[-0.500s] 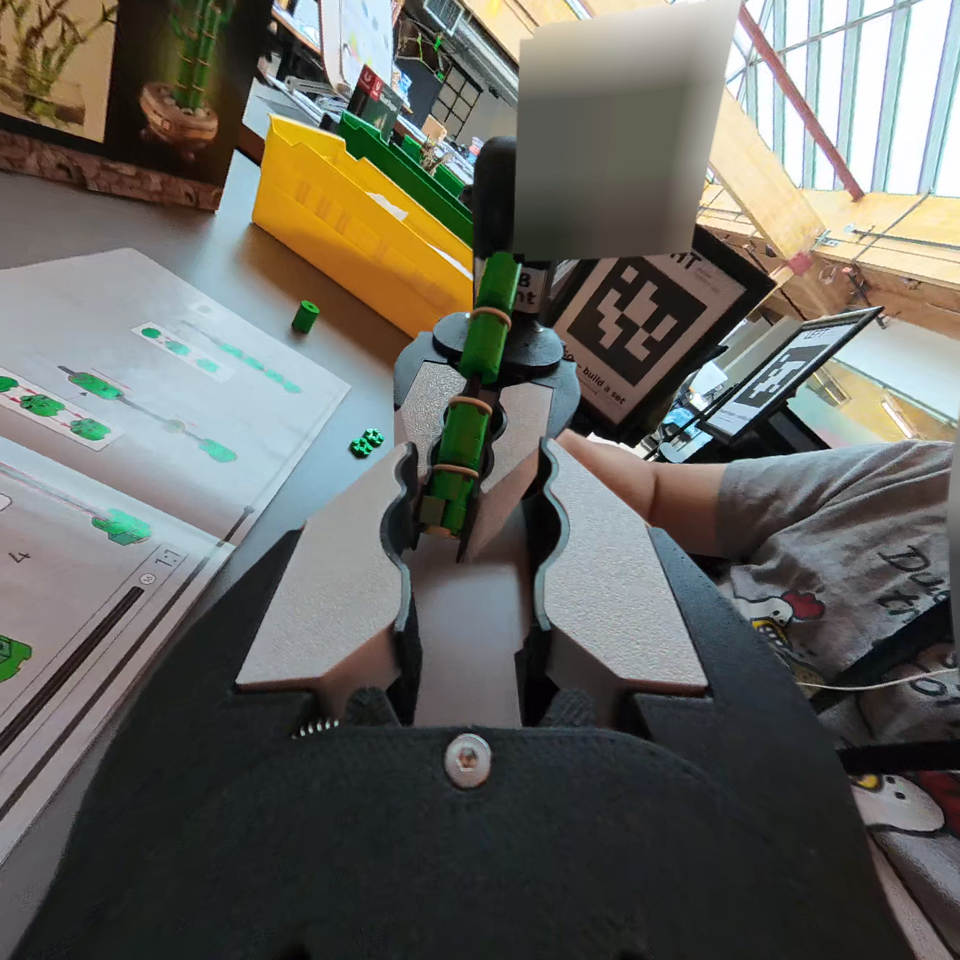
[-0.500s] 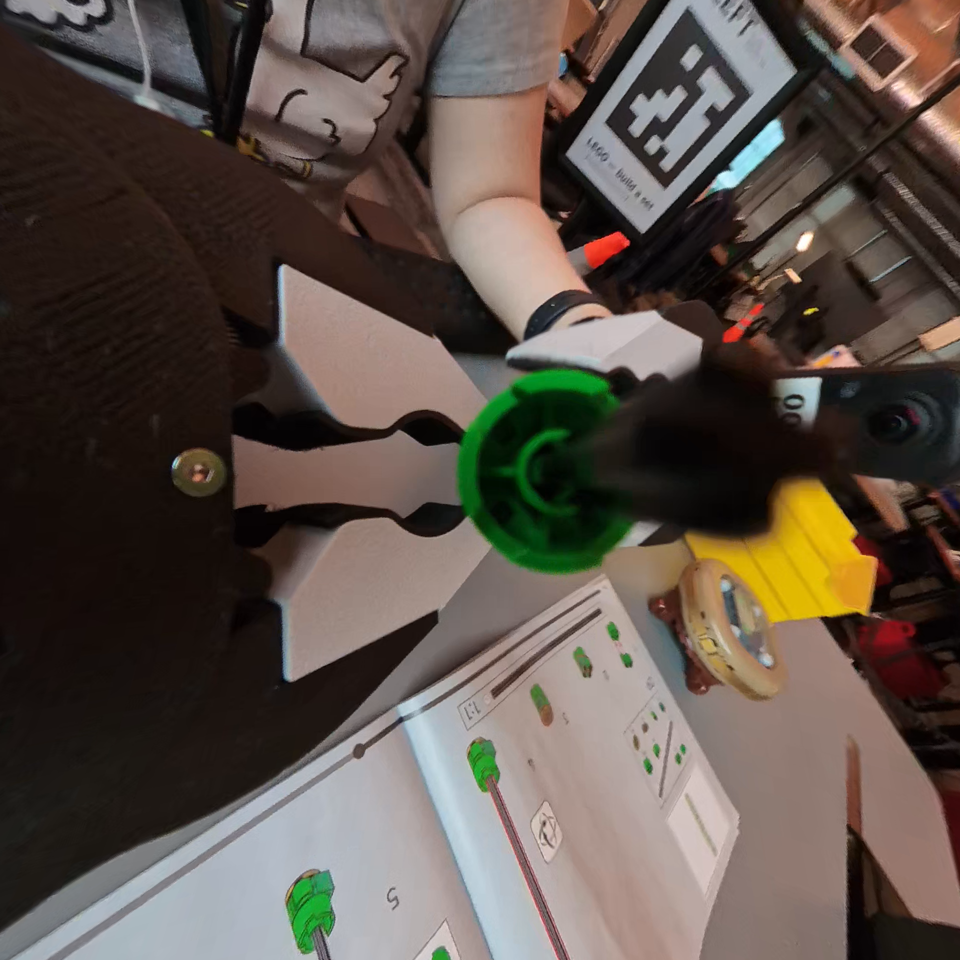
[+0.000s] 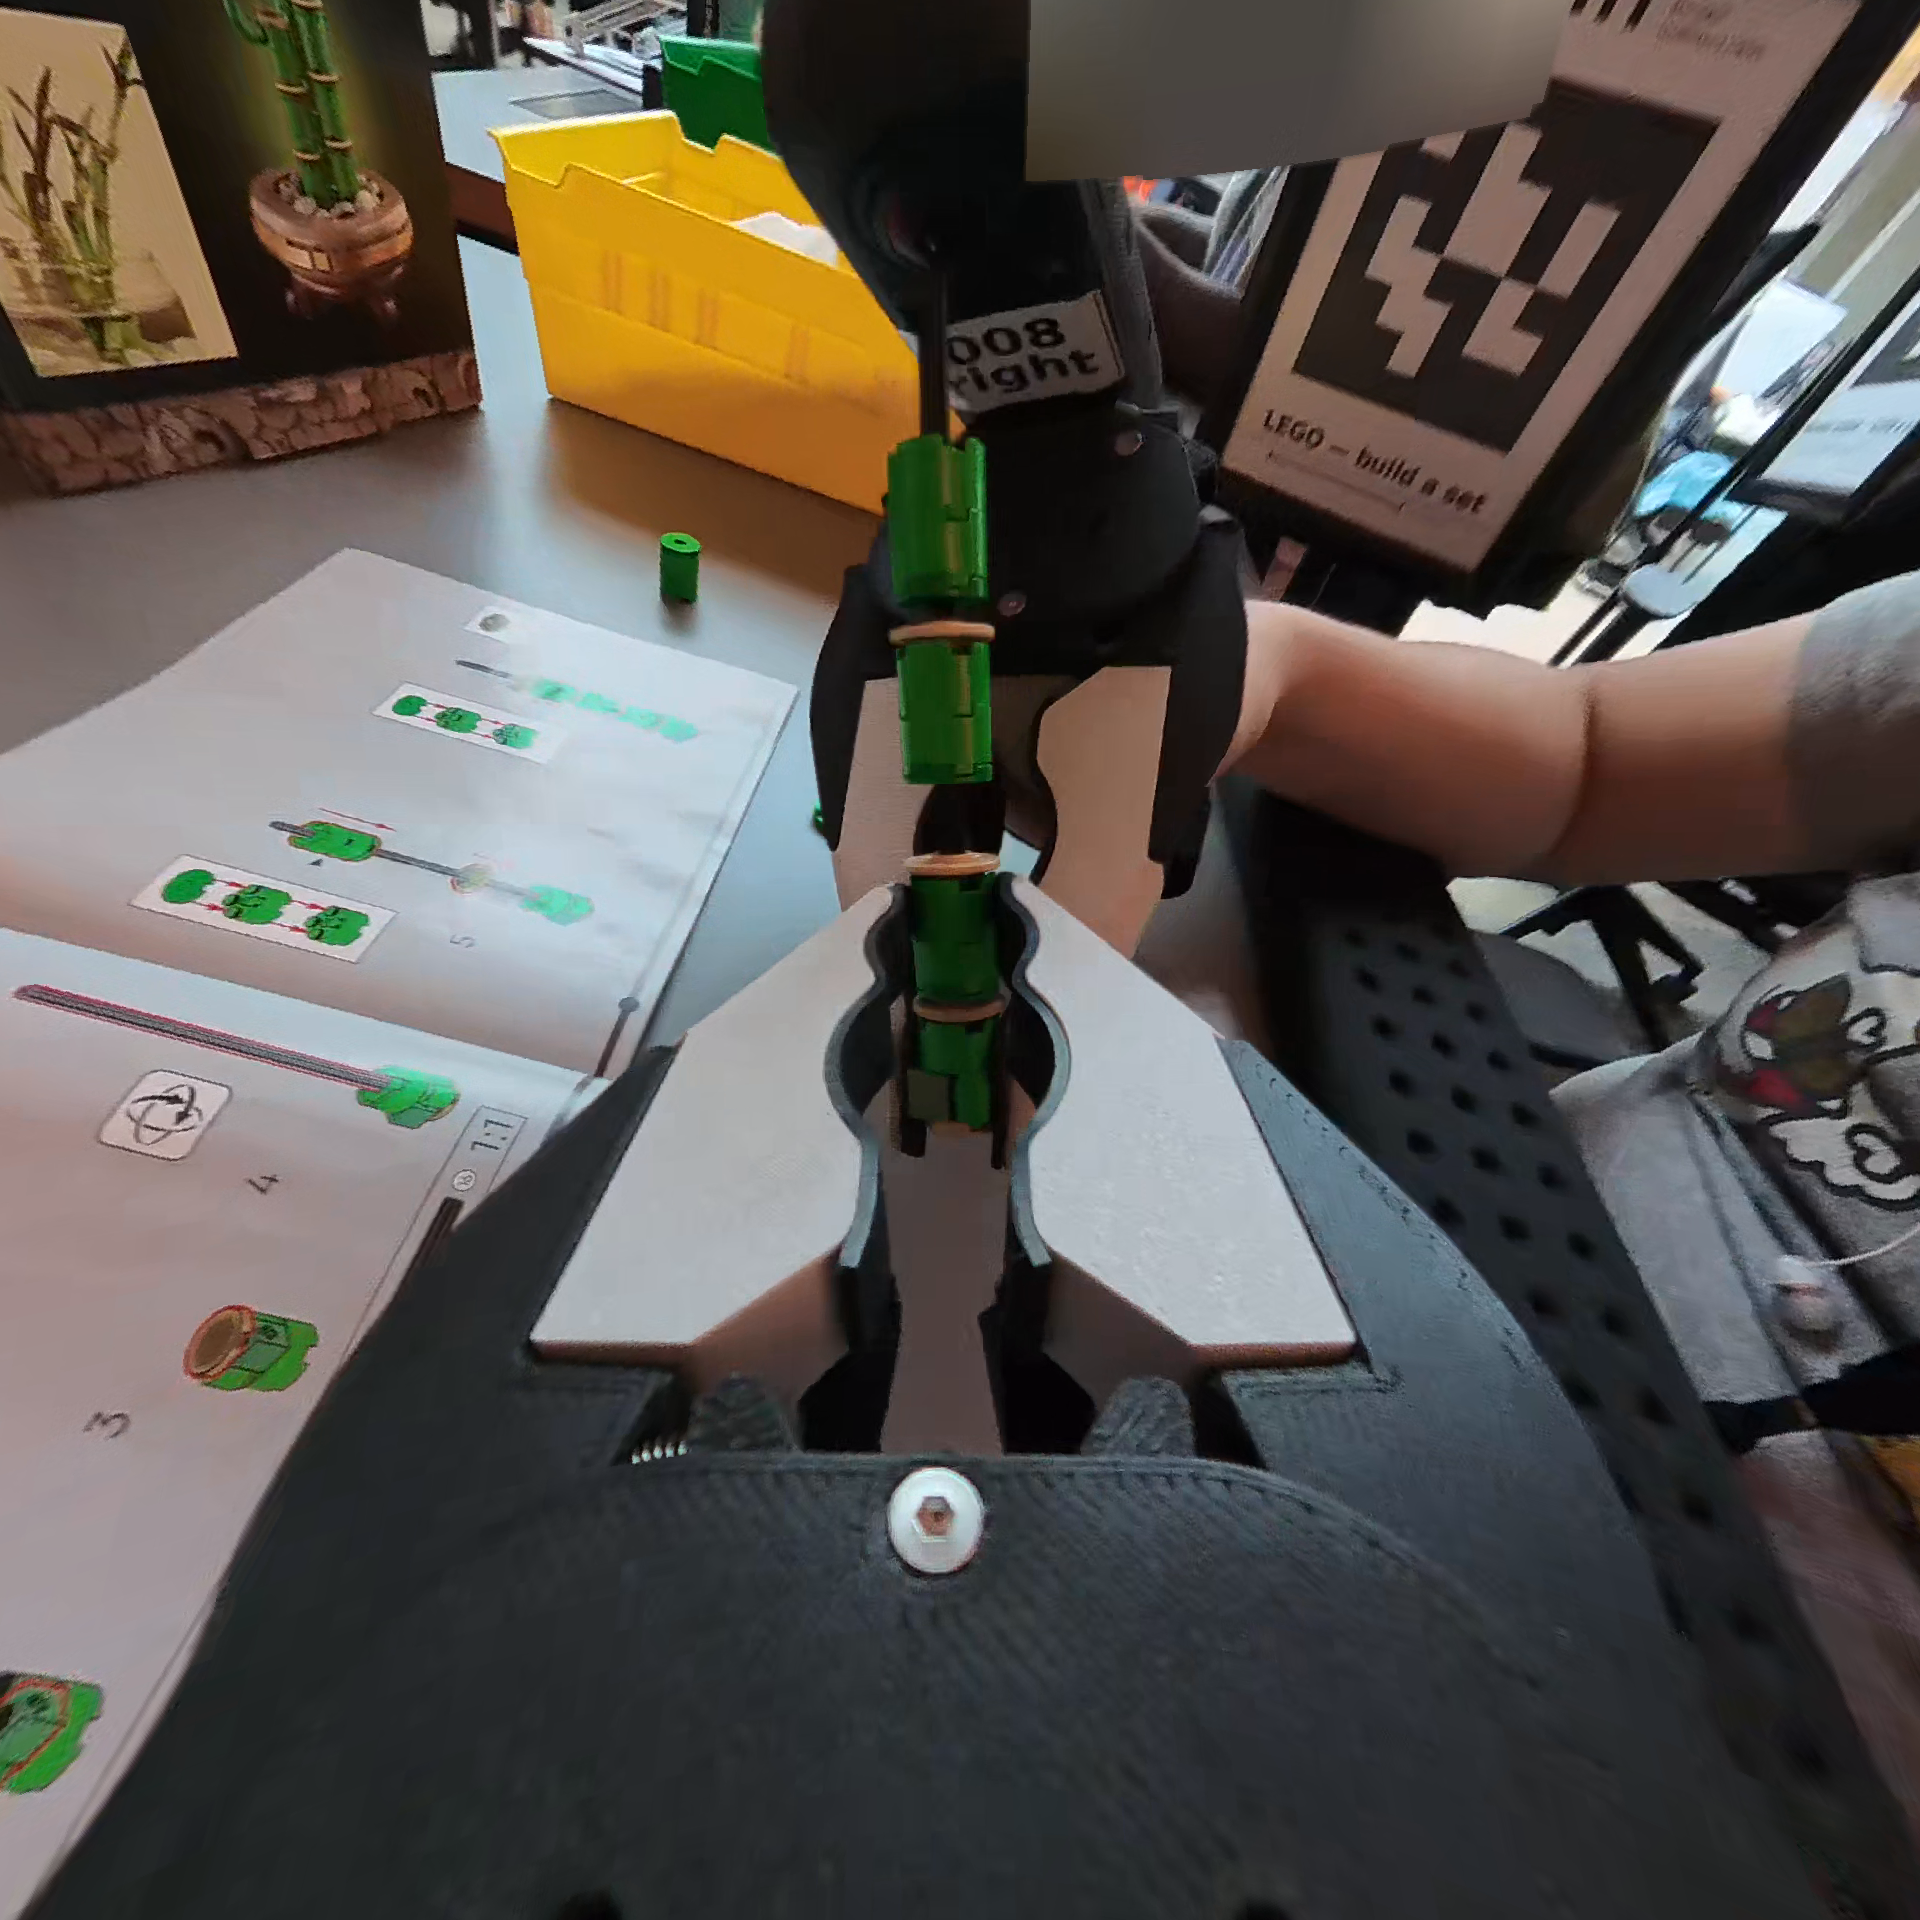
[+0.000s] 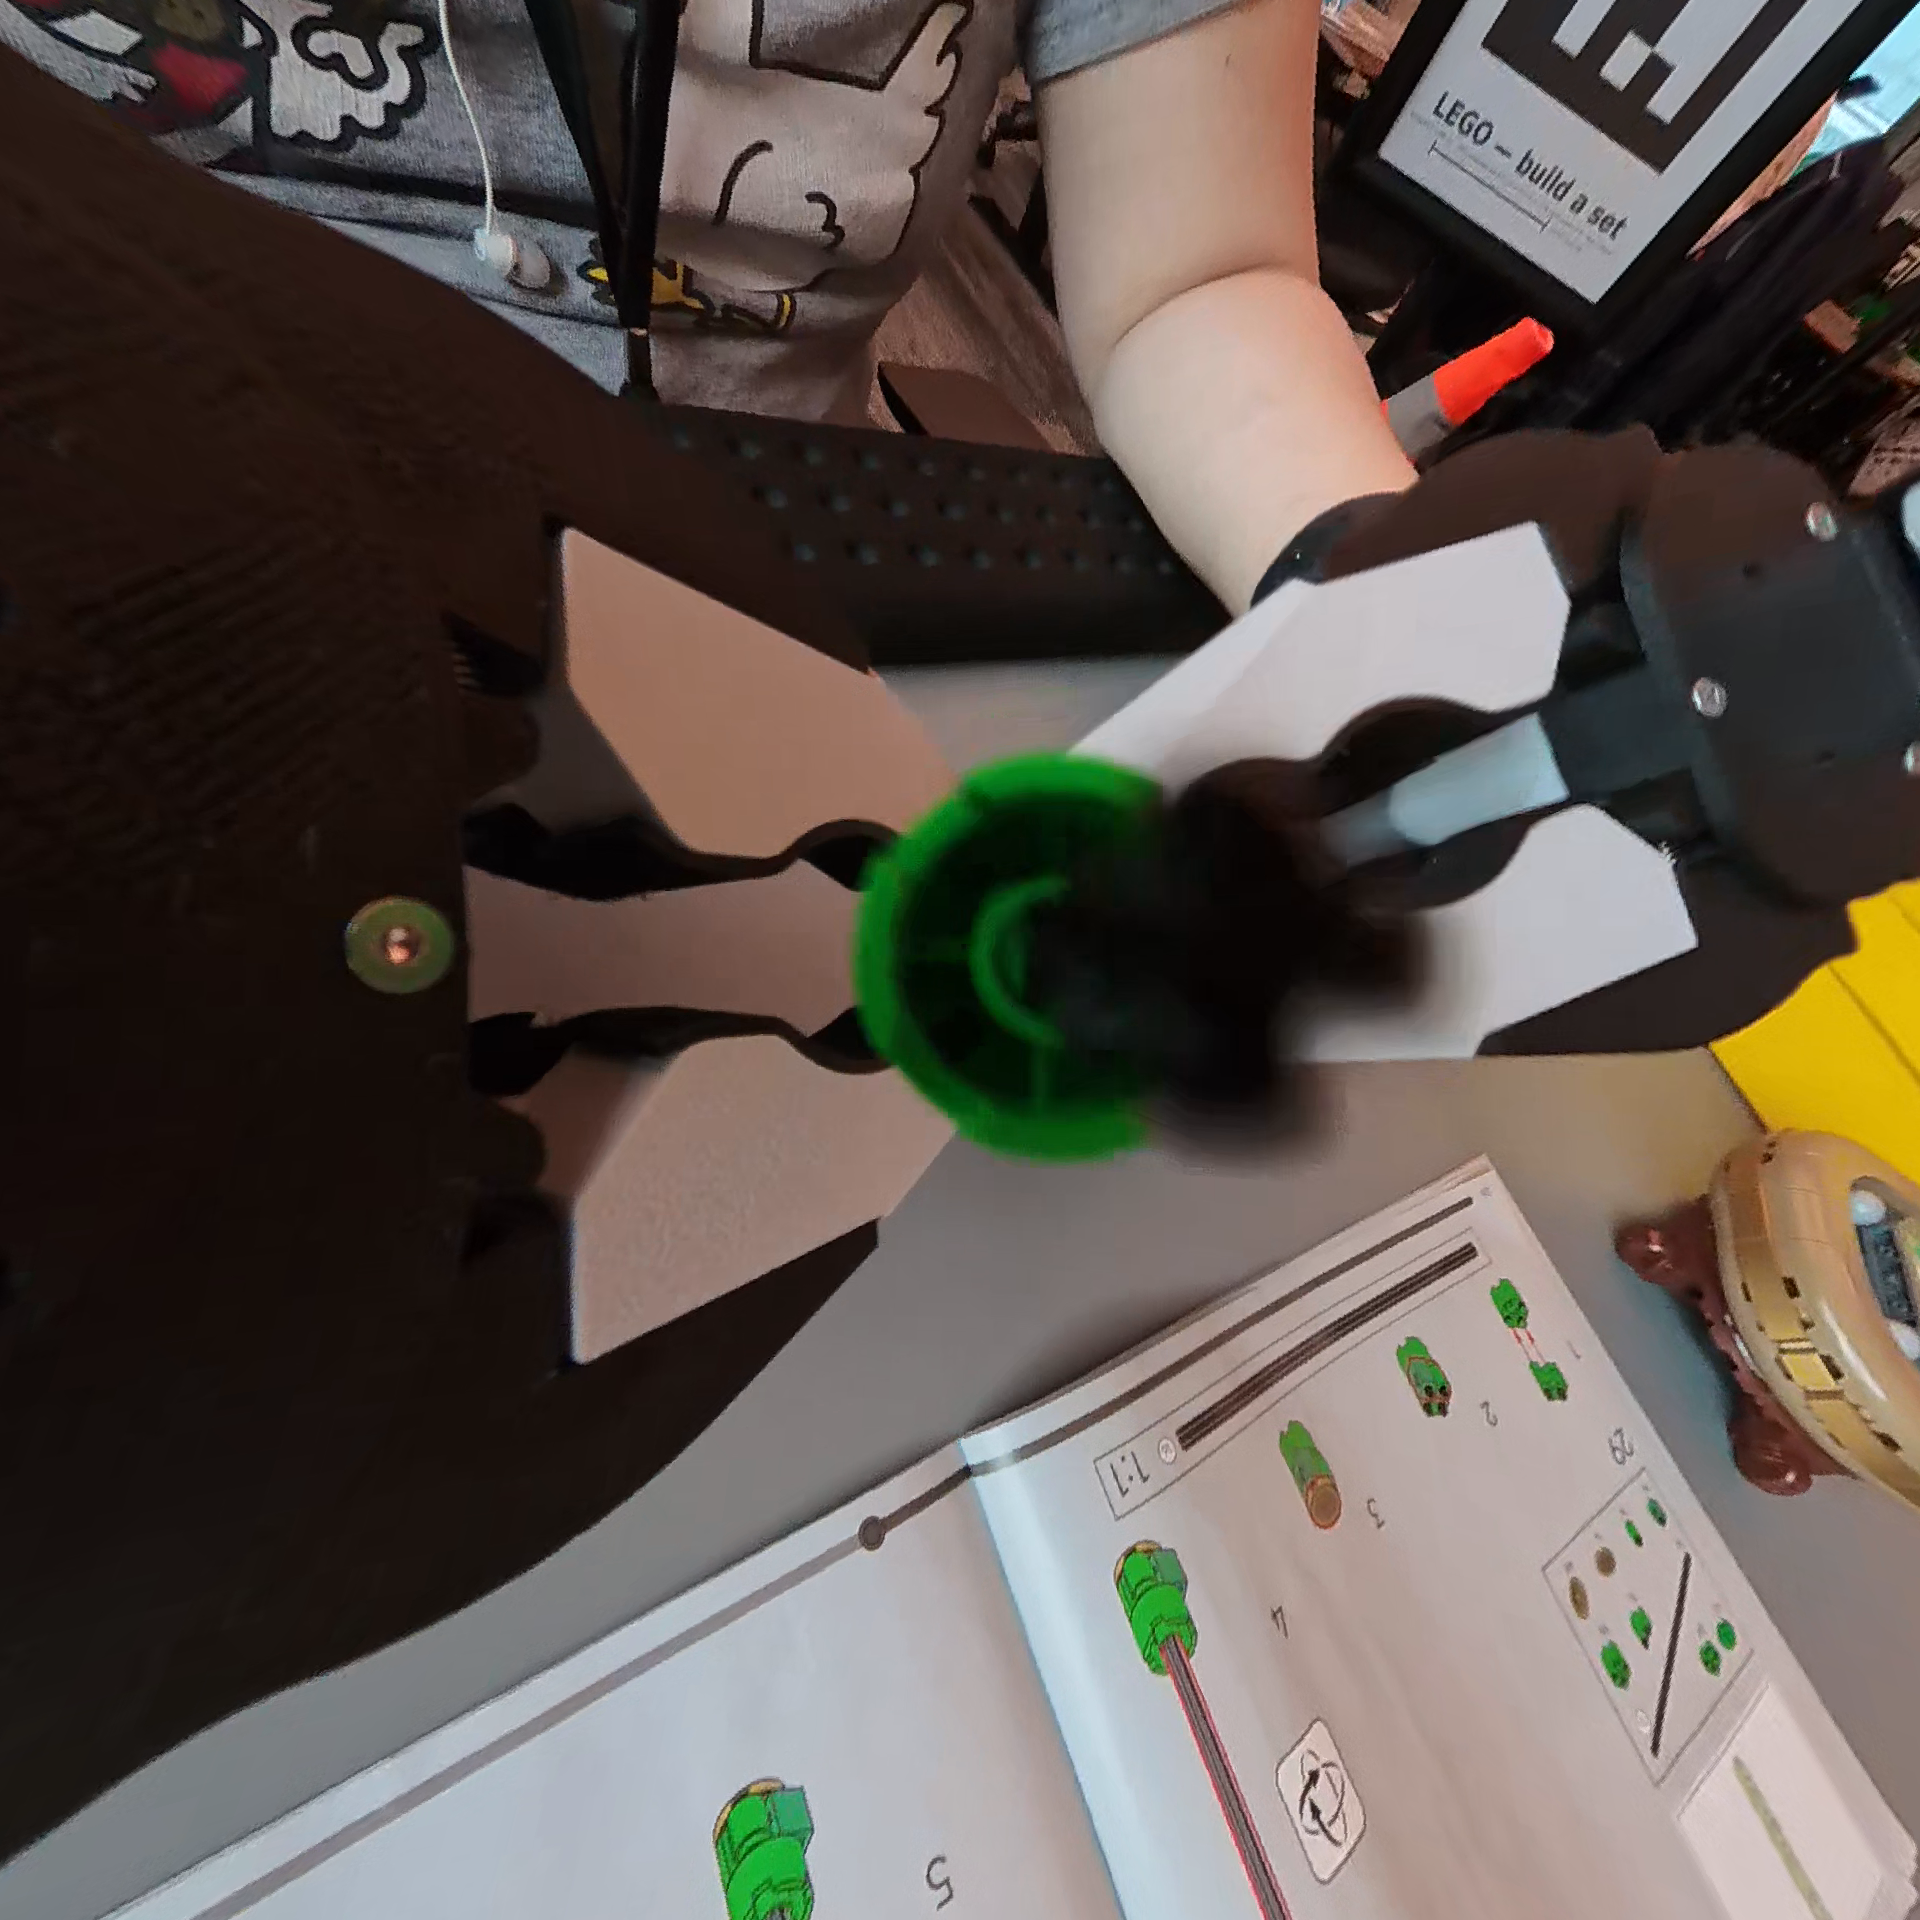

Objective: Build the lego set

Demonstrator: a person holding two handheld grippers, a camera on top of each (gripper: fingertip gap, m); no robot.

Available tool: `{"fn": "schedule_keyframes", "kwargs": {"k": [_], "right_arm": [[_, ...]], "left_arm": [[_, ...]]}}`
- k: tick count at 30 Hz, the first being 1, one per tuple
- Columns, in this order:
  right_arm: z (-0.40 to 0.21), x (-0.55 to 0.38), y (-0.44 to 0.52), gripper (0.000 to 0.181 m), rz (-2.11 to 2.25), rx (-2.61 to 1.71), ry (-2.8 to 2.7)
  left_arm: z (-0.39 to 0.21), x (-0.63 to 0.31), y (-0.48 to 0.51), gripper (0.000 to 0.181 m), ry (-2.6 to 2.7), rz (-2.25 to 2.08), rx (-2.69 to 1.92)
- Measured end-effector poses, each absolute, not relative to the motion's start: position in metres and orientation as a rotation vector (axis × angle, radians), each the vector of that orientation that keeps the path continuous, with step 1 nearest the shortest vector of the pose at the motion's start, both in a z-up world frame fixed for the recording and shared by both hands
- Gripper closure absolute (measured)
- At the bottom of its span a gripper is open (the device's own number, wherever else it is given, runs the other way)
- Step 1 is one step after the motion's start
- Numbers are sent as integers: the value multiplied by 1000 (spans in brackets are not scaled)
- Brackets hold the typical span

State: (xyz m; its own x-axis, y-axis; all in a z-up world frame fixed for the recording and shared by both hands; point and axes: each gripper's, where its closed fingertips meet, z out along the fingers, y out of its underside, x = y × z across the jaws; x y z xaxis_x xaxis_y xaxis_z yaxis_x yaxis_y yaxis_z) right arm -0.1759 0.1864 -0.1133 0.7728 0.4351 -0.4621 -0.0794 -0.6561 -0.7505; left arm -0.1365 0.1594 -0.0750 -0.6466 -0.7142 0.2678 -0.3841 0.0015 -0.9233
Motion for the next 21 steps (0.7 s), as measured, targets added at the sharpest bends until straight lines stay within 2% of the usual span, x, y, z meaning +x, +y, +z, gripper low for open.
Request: {"fn": "schedule_keyframes", "kwargs": {"k": [2,4,6,8,11,13,16,19,21], "right_arm": [[-113,-176,186,161,839,-2149,-254],[-109,-168,185,137,844,-2140,-226],[-97,-153,186,127,811,-2089,-196],[-68,-133,188,128,810,-1930,-132],[-13,-97,185,149,874,-1594,40],[6,-78,180,151,912,-1427,133],[7,-81,181,149,977,-1397,142],[-3,-89,186,165,981,-1439,149],[-6,-92,189,165,995,-1442,154]], "left_arm": [[-74,-134,162,168,1980,-1673,-1171],[-68,-132,170,168,1914,-1724,-1242],[-62,-133,178,168,1853,-1814,-1319],[-58,-136,180,169,1833,-1895,-1362],[-56,-137,177,169,1829,-1941,-1379],[-59,-137,171,169,1860,-1929,-1375],[-64,-138,164,168,1903,-1915,-1370],[-64,-137,161,168,1901,-1927,-1370],[-63,-137,162,169,1886,-1944,-1377]]}}
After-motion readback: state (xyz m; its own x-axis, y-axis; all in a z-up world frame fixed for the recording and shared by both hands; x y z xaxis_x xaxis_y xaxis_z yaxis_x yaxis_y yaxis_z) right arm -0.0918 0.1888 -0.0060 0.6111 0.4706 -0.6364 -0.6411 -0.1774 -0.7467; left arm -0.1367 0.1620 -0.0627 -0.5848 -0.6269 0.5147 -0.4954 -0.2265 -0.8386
